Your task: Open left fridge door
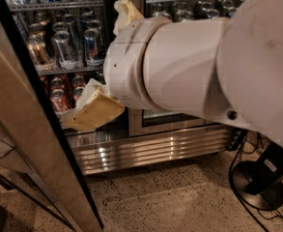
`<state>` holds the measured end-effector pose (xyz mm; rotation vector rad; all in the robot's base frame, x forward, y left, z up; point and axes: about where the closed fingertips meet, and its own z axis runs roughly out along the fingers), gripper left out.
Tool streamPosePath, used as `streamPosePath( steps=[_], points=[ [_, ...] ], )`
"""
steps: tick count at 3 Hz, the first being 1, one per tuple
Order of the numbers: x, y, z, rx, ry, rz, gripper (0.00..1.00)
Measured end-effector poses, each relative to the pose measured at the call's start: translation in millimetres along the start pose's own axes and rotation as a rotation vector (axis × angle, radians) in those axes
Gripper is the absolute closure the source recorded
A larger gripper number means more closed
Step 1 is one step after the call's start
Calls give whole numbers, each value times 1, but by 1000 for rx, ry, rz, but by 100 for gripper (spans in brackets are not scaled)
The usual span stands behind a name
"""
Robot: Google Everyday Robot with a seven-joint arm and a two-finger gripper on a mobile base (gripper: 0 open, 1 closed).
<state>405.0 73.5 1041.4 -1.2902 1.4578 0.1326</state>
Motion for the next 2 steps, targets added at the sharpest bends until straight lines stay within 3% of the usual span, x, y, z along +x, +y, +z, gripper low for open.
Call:
streamPosePath(
  steps=[2],
  points=[
    [0, 0, 0, 0, 0, 0, 0]
  ],
)
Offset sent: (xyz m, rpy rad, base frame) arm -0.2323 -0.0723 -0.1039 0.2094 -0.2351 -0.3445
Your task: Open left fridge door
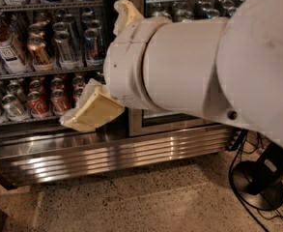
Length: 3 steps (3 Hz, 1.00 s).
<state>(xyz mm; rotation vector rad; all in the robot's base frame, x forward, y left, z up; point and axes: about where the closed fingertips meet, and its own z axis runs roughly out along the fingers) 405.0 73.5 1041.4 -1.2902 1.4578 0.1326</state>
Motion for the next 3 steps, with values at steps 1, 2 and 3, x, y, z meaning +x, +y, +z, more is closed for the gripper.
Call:
streamPosePath(
  steps=[1, 2, 3],
  points=[
    [0, 0, 0, 0, 0, 0, 0],
    [0, 0, 0, 0, 0, 0, 0],
    [0, 0, 0, 0, 0, 0, 0]
  ],
)
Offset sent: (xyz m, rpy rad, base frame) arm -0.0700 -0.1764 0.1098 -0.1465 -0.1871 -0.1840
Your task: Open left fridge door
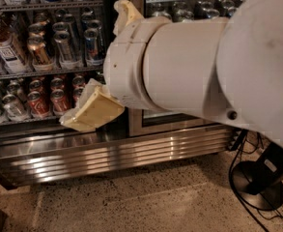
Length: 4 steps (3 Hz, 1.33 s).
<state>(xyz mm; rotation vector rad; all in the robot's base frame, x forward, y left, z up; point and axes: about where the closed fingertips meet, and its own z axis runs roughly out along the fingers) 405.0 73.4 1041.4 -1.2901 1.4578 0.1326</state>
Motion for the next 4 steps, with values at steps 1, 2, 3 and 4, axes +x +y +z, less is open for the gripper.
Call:
streamPosePath(
  steps=[1, 2, 3, 4],
  points=[
    [0, 0, 0, 1, -1, 1, 0],
    [8, -15, -21, 47, -25, 20, 0],
    [33, -21, -71, 104, -61, 15, 0],
    [82, -26, -131, 184, -57, -18, 0]
  ],
)
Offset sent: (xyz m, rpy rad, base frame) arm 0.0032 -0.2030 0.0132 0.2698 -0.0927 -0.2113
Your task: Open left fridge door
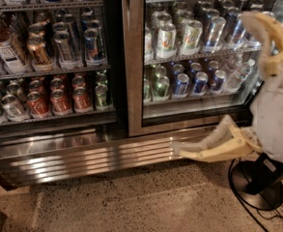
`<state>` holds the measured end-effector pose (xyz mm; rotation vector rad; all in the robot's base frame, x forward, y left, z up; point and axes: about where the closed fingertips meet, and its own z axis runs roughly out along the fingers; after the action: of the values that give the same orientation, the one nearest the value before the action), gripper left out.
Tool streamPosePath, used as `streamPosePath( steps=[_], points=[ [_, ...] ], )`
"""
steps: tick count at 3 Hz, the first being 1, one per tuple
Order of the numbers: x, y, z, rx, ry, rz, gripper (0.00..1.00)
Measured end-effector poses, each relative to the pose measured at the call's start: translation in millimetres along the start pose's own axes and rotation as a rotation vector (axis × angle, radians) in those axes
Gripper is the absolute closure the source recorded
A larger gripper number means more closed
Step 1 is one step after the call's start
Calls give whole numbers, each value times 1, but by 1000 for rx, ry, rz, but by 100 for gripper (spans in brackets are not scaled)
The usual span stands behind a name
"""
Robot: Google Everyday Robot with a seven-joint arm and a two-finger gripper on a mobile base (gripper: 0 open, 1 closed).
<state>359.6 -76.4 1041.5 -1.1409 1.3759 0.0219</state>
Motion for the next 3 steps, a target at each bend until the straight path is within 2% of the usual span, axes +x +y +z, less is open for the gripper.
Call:
streamPosePath(
  steps=[1, 2, 3],
  points=[
    [75, -36, -81, 205, 87, 66, 0],
    [141, -58, -165, 462, 157, 205, 0],
    [157, -71, -181, 538, 186, 227, 0]
  ],
)
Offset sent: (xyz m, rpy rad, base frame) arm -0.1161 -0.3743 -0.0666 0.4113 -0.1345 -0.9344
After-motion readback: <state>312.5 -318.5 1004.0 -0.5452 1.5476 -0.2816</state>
